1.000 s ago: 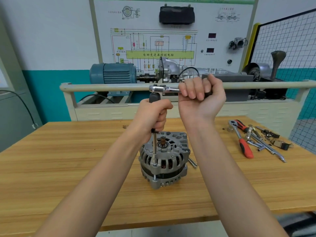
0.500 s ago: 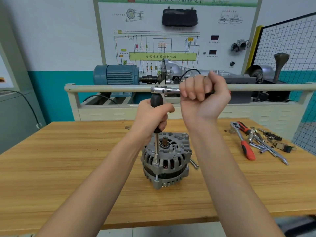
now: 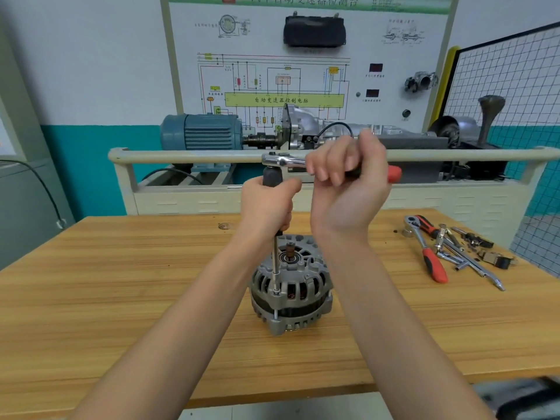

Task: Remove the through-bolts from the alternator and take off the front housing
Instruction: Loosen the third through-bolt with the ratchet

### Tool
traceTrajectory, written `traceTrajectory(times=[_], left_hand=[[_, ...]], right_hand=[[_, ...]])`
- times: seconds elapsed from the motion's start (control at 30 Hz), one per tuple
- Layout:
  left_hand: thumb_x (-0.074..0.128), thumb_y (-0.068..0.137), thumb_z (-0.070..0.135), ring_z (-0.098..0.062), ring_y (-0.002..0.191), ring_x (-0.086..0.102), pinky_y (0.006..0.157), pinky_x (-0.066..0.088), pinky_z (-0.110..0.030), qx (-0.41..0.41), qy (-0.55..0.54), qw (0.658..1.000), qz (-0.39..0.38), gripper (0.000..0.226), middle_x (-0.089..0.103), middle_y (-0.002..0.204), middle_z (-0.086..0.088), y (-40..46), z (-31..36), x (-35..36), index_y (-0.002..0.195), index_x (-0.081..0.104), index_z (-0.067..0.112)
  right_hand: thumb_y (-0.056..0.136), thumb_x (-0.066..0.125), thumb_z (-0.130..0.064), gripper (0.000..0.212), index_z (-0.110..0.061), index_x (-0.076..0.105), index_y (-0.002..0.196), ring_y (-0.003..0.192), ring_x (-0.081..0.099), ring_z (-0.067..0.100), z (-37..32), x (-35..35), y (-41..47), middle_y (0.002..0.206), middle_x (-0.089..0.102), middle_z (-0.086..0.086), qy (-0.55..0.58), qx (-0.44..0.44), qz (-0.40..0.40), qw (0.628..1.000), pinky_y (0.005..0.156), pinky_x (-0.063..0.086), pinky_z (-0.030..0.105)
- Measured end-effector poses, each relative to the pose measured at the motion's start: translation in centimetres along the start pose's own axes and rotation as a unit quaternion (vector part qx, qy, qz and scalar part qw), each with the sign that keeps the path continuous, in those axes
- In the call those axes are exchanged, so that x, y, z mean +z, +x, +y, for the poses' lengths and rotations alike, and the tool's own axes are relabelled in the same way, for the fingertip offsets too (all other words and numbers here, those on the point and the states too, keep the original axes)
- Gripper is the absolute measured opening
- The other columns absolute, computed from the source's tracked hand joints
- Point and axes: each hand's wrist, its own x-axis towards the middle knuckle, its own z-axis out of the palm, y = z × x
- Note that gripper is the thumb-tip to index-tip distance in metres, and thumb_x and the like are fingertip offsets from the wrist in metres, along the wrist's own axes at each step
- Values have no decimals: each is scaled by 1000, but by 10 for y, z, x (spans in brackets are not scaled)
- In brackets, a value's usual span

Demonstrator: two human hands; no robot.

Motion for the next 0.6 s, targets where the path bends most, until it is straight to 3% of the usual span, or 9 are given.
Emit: traceTrajectory(times=[0.07,0.17,0.23,0.33,0.43,0.5,0.6], left_hand=[[59,84,4,-9,35,22,36,20,-16,10,9,999,33,37,29,47,3,0,-1,4,62,33,17],[63,84,6,-8,39,24,37,22,-17,31,18,999,37,37,32,51,2,0,-2,4,62,35,15],[62,83,3,-9,37,24,37,23,-17,32,16,999,1,39,30,47,4,-1,-3,-1,60,34,17],[61,81,-3,-12,36,26,38,25,-19,10,-23,992,-125,41,30,41,4,1,1,-17,52,38,17],[61,78,7,-12,33,28,40,26,-19,-25,-28,961,-274,39,33,38,3,2,8,-28,45,41,17],[59,79,8,-11,31,26,39,23,-18,-29,-23,954,-299,40,31,37,4,2,9,-27,44,40,17],[52,88,6,-8,29,19,40,14,-19,-51,-28,962,-268,49,25,35,6,3,7,-20,43,35,18]], right_hand=[[88,43,-1,36,-21,43,58,43,31,16,3,9,-13,45,35,-2,-128,-113,-63,983,47,26,33],[87,46,-7,26,-21,44,66,45,29,18,7,16,-20,52,38,-4,-195,-151,-97,964,47,24,36],[87,45,-3,35,-19,43,56,43,29,16,4,11,-13,46,34,-3,-141,-106,-78,981,47,24,33],[88,41,-9,45,-17,40,44,38,27,13,-4,-3,10,38,29,-4,51,68,-20,996,44,26,27],[82,43,-13,41,-16,35,42,33,24,11,-2,-18,29,35,25,-5,232,224,82,943,38,23,22],[82,44,-12,39,-17,33,45,31,23,10,2,-24,35,35,24,-6,288,250,126,916,36,21,21],[87,42,-12,43,-17,33,45,31,23,11,5,-24,36,36,24,-6,269,229,149,923,37,21,19]])
